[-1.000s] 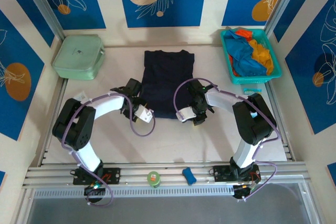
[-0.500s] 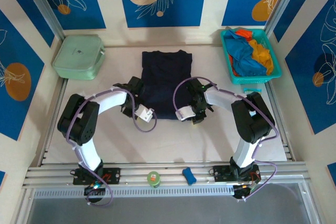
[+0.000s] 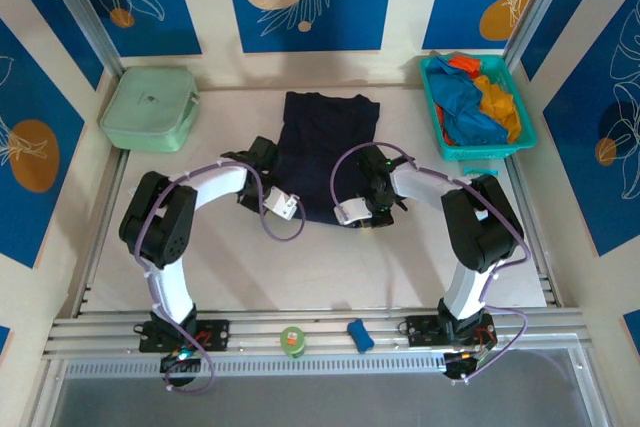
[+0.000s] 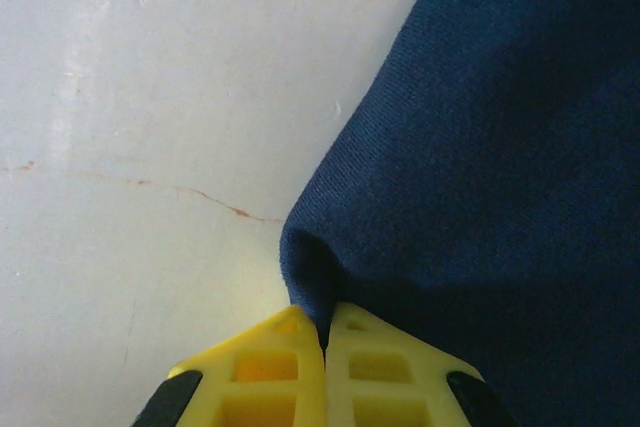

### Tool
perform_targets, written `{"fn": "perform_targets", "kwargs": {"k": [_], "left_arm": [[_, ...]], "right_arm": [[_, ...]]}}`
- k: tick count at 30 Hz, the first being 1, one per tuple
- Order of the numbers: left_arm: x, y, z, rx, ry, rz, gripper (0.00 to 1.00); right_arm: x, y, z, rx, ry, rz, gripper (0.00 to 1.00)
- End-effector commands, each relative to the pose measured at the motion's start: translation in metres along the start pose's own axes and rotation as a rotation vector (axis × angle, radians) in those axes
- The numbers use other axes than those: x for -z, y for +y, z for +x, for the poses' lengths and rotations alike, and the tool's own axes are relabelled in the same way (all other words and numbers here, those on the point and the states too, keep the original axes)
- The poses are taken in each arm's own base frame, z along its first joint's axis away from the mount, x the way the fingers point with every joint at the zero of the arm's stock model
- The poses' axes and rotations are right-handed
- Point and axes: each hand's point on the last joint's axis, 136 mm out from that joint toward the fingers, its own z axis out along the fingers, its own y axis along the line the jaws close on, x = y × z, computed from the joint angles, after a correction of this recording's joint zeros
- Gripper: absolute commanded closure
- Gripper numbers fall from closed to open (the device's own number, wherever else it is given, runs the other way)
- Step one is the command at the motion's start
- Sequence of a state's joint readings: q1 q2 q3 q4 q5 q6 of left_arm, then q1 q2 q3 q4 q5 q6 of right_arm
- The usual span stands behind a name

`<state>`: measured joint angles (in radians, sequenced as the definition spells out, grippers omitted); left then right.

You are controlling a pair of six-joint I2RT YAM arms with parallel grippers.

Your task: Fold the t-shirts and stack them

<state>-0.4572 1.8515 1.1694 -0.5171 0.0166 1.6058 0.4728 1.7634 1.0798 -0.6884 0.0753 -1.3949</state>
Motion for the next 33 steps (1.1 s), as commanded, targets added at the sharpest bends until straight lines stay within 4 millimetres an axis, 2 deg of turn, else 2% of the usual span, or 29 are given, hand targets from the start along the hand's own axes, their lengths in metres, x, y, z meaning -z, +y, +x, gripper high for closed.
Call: {"fn": "perform_targets", "kwargs": {"k": [1,6,13,24,29,33], "left_arm": [[0.009,-0.018,0.015,0.023,0.053,0.026,1.0],[0.056,-0.023,0.006,0.063,0.045,-0.022,1.0],[0.099,-0.055,-0.011,0.11,0.088,-0.026,1.0],[0.163,-0.12,-0.065,0.204,0.069,0.0,1.0],[0.177,-0.152,-0.07,0.244,0.112,0.076,1.0],[0.179,-0.158,-0.063,0.253,0.152,0.066,1.0]], "right_arm": [[0.011,0.022,0.003,-0.043,-0.005,-0.049,1.0],[0.032,0.025,-0.006,-0.068,-0.033,0.013,1.0],[0.069,0.046,-0.027,-0.089,-0.076,0.088,1.0],[0.121,0.113,-0.054,-0.094,-0.132,0.135,1.0],[0.139,0.141,-0.069,-0.122,-0.187,0.082,1.0],[0.153,0.142,-0.076,-0.117,-0.213,0.08,1.0]]}}
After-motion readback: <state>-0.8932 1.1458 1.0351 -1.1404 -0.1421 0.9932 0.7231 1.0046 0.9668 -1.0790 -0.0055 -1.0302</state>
